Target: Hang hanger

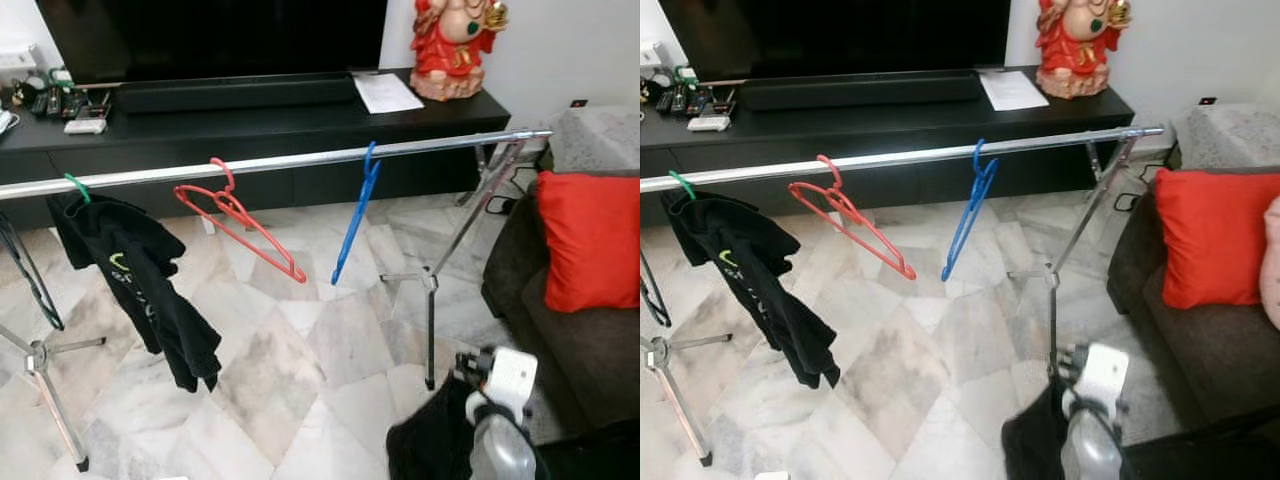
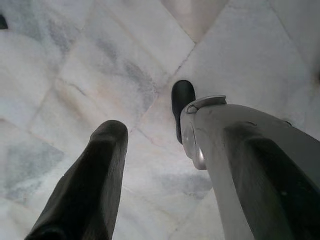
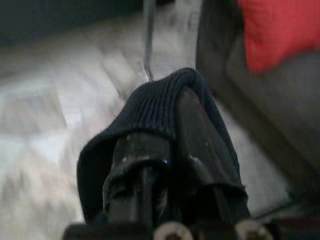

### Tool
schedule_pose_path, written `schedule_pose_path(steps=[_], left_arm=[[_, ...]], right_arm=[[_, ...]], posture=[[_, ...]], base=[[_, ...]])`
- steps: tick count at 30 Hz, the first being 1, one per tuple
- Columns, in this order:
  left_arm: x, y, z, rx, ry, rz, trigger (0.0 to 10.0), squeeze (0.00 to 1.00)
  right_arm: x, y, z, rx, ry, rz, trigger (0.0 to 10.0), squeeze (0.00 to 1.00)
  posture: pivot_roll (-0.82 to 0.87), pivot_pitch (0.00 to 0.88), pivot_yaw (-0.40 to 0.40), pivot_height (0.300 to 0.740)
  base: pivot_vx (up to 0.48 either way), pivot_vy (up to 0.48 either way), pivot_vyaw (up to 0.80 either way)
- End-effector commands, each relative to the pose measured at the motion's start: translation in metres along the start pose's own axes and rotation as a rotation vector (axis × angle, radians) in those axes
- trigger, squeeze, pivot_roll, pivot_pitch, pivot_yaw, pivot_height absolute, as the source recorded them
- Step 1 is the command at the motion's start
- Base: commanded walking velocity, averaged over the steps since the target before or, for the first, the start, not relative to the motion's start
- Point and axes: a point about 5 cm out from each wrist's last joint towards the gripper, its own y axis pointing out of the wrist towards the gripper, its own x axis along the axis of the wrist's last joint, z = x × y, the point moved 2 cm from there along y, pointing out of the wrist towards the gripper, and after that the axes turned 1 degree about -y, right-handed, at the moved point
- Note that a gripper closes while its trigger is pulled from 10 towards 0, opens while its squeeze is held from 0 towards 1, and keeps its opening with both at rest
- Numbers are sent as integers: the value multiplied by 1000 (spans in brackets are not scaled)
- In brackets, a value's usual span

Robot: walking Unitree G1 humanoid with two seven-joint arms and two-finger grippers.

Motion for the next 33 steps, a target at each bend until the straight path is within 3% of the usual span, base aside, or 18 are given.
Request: schedule_pose_path(steps=[1,9,18,33], left_arm=[[-10,-1,-2,-4,-2,34,10000,0],[-11,-2,-2,-11,3,37,10000,0],[-12,-2,-2,-14,4,36,10000,0],[-11,-2,-3,-17,8,35,10000,0]], right_arm=[[3,-3,-13,-42,-8,-38,10000,0],[15,-4,-13,-54,14,-103,10000,0],[7,-6,-8,-44,11,-56,10000,0],[-1,-7,-15,-62,12,-6,10000,0]], posture=[[-53,134,-11,740],[-59,122,-8,740],[-50,110,-11,740],[-47,121,-19,740]], base=[[292,0,0],[293,0,0],[295,0,0],[216,0,0]])
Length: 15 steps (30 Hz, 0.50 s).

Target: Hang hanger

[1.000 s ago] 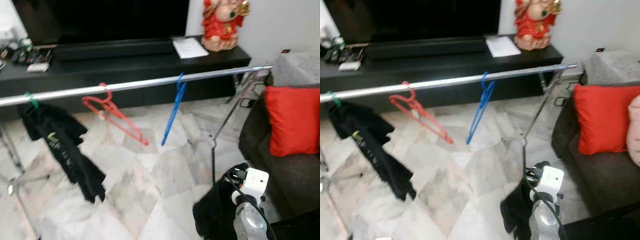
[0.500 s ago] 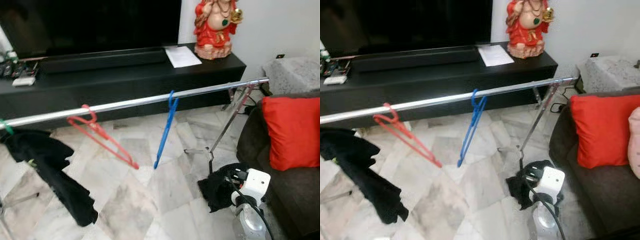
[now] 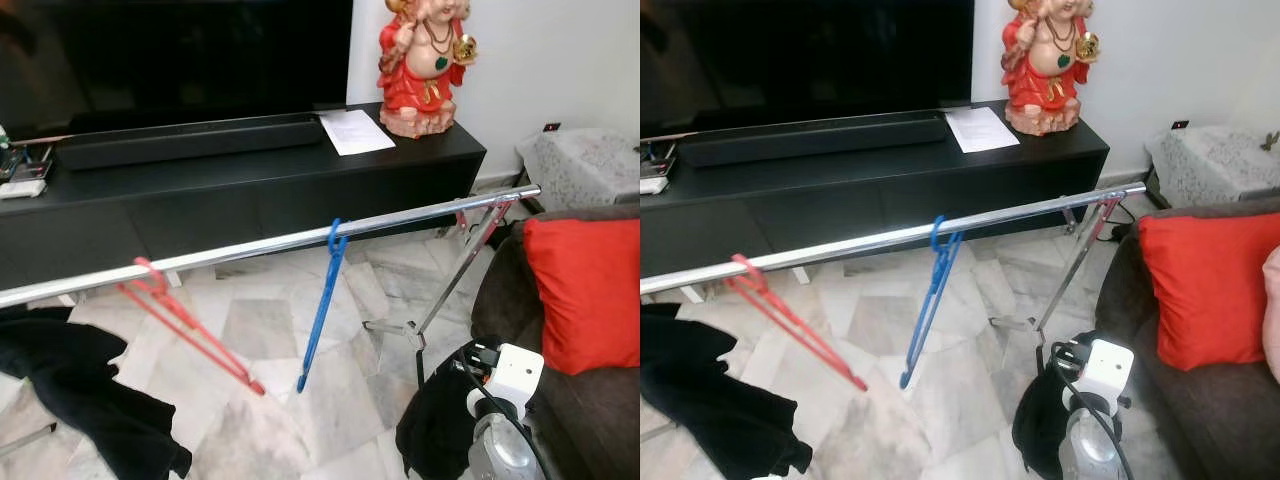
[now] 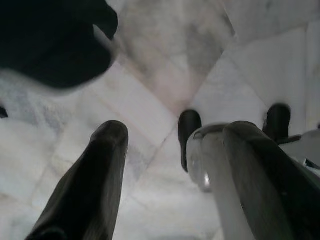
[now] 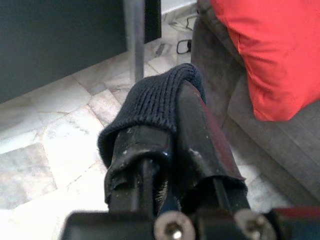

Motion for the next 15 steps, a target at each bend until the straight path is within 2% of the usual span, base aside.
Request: schedule_pose_path(steps=[1,15], left_arm=[[-10,-1,-5,-14,2,33,10000,0],[-1,-1,-5,-7,2,-28,10000,0]], right_arm=[[1,1,-8,-25,-2,1,10000,0],[-2,2,-2,-5,10,28,10000,0]], posture=[[-47,124,-19,740],[-40,140,-16,740]], base=[[0,0,0],[0,0,0]])
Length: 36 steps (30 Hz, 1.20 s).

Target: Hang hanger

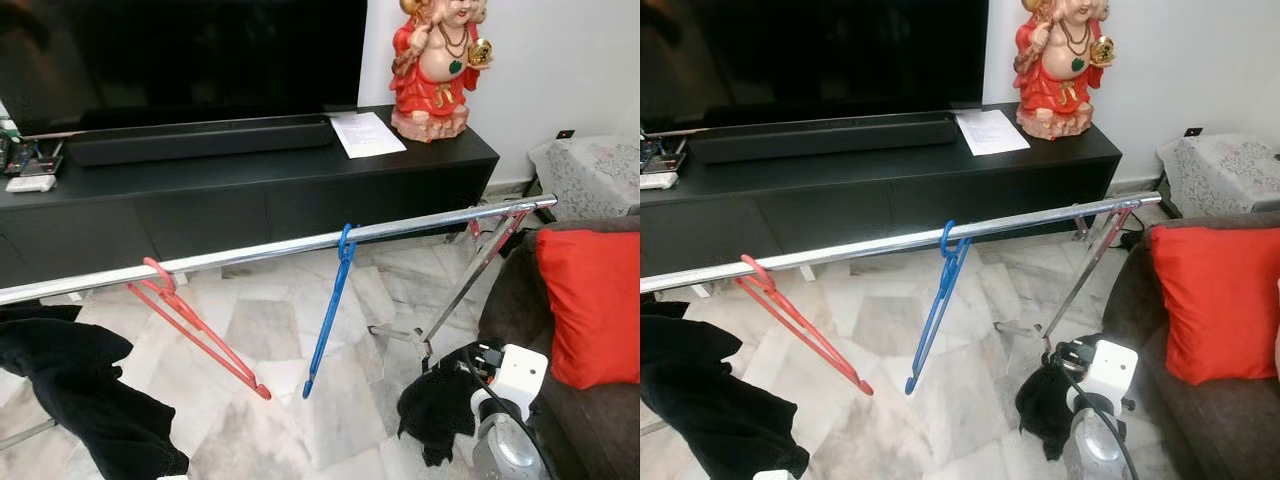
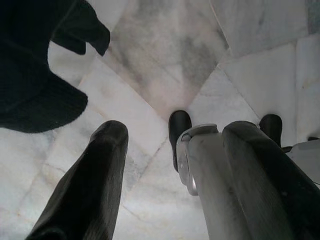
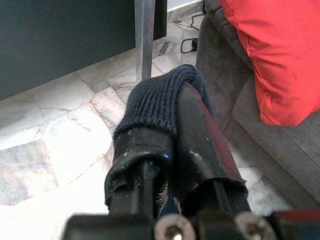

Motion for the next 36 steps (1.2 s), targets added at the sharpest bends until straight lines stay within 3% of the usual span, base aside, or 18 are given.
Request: schedule_pose_path(steps=[1,12,24,36], left_arm=[[-6,-2,1,2,5,5,10000,0],[7,-3,-1,3,-25,-128,10000,0],[12,-4,-8,-45,-44,-178,10000,0],[19,-5,-11,-74,10,-231,10000,0]], right_arm=[[0,1,0,-2,7,3,10000,0],[-5,-1,-1,8,-2,28,10000,0],[-10,-3,-4,15,-19,50,10000,0],[-14,-4,-2,24,-24,70,10000,0]], posture=[[-40,140,-16,740],[-35,156,-22,740],[-27,166,-40,740],[-24,160,-38,740]], base=[[0,0,0],[0,0,0],[0,0,0],[0,0,0]])
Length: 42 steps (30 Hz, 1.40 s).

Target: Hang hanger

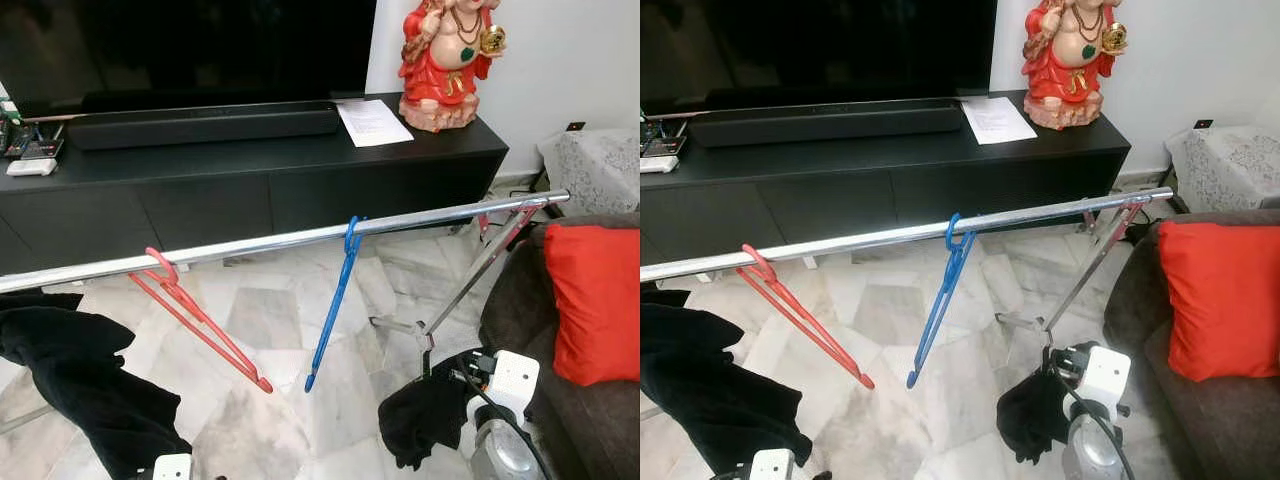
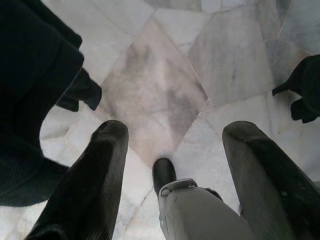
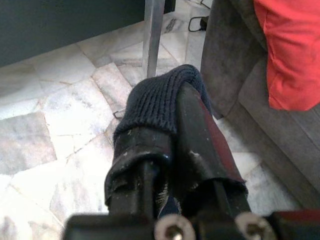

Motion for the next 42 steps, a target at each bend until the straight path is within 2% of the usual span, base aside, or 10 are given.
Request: schedule_pose_path(steps=[1,8,10,15,17,18,26,30,35,42], left_arm=[[-7,-3,-2,-24,27,20,10000,0],[-6,-4,-1,-51,61,11,10000,0],[-4,-4,0,-48,118,0,10000,0],[-3,-7,7,21,81,-37,10000,0],[78,8,3,0,113,-362,10000,0],[120,5,2,4,132,-525,10000,0],[133,-13,0,35,104,-641,10000,0],[129,-22,2,40,96,-650,10000,0],[131,-42,8,82,94,-660,10000,0],[163,-69,0,-8,115,-737,10000,0]], right_arm=[[-2,0,-2,0,-8,11,10000,0],[-6,-3,3,4,0,20,10000,0],[-9,-4,5,9,0,26,10000,0],[-10,-5,3,4,1,26,10000,0],[-11,-6,1,2,-1,29,10000,0],[-12,-6,1,1,-3,32,10000,0],[-15,-8,2,12,-9,43,10000,0],[-16,-9,2,15,-12,45,10000,0],[-18,-10,0,16,-17,52,10000,0],[-16,-7,-1,20,-24,55,10000,0]], posture=[[-24,159,-36,740],[-28,144,-19,740],[-32,139,-13,740],[-37,129,-5,740],[-37,128,-5,740],[-34,124,-7,740],[-30,110,-9,740],[-29,108,-9,740],[-22,115,-12,740],[-8,139,-21,740]], base=[[0,0,0],[0,0,0],[0,0,0],[0,0,0],[0,0,0],[0,0,0],[0,0,0],[0,0,0],[0,0,0],[0,0,0]])
